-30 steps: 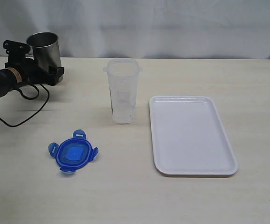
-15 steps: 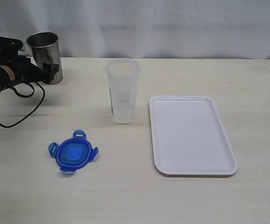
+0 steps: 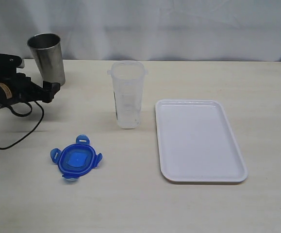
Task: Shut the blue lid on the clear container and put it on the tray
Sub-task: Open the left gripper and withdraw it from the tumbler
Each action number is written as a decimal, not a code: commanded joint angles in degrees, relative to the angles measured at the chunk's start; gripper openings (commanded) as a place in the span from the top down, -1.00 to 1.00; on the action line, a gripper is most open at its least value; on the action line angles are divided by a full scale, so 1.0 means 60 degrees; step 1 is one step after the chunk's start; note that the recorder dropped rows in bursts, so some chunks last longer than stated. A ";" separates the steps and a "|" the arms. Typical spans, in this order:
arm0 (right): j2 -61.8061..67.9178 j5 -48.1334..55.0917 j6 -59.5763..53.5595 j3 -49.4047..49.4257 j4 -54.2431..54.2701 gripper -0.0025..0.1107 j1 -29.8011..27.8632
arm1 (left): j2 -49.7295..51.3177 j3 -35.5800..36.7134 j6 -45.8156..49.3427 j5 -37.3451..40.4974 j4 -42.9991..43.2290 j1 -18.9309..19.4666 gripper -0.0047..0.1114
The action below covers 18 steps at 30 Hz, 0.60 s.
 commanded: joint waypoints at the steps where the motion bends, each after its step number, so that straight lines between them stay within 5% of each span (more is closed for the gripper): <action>1: -0.0038 -0.0075 -0.0003 0.0034 0.0001 0.88 -0.0059 | -0.0508 0.0574 0.0038 -0.0180 -0.0119 0.0320 -0.62; 8: -0.0038 -0.0075 -0.0003 0.0034 0.0001 0.88 -0.0059 | -0.1466 0.1422 -0.0202 -0.0099 0.0230 0.0443 -0.62; 18: -0.0038 -0.0075 -0.0003 0.0034 0.0001 0.88 -0.0059 | -0.3831 0.1555 -0.3824 0.0392 0.4048 0.0443 -0.62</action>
